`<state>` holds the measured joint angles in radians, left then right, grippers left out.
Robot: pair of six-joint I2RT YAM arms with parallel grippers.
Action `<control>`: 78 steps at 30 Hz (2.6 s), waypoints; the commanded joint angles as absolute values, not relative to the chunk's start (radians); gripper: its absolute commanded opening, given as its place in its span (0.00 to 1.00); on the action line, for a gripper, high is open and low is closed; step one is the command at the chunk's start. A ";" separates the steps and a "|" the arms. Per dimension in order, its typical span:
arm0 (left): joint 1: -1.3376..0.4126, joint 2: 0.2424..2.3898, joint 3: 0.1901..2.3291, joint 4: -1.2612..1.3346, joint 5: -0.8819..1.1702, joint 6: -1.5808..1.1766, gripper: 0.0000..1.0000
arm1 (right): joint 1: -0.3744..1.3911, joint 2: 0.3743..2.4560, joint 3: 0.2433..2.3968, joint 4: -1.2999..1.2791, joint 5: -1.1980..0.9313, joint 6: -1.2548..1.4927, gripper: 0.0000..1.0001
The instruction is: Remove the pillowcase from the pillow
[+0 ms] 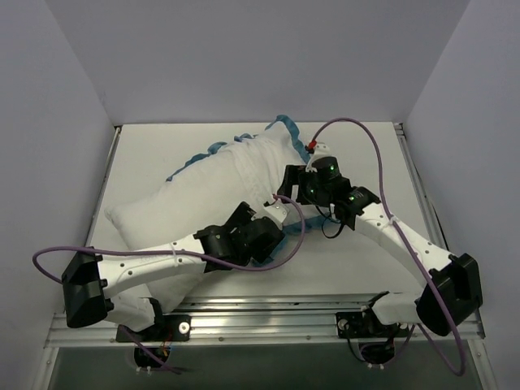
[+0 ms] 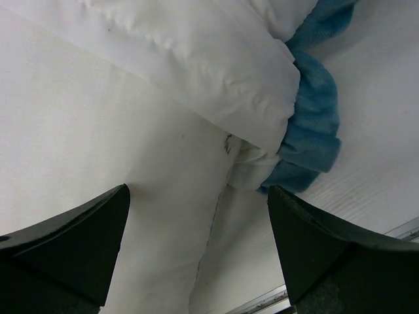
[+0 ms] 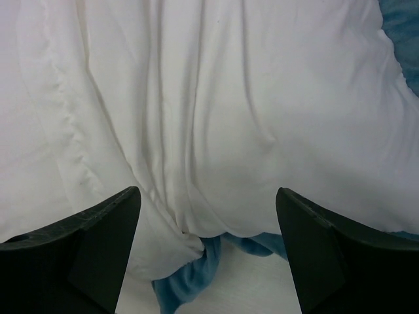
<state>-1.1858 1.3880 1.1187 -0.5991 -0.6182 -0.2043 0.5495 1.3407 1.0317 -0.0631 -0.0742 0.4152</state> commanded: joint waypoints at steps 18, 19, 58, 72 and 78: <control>-0.994 1.467 0.864 -0.270 -0.601 -0.376 0.53 | 0.548 1.157 0.770 0.024 -0.201 0.426 0.80; -0.989 1.459 0.856 -0.253 -0.589 -0.374 0.44 | 0.557 1.152 0.758 0.034 -0.213 0.423 0.80; -0.847 1.148 1.305 -0.868 -0.408 -0.319 0.02 | 0.344 1.304 1.035 -0.098 0.083 0.357 0.00; -0.629 0.988 1.339 -0.983 -0.396 -0.268 0.02 | -0.089 1.384 1.362 -0.219 0.011 0.509 0.00; -0.626 0.953 1.286 -0.915 -0.295 -0.262 0.02 | -0.042 1.385 1.350 -0.155 -0.219 0.488 0.00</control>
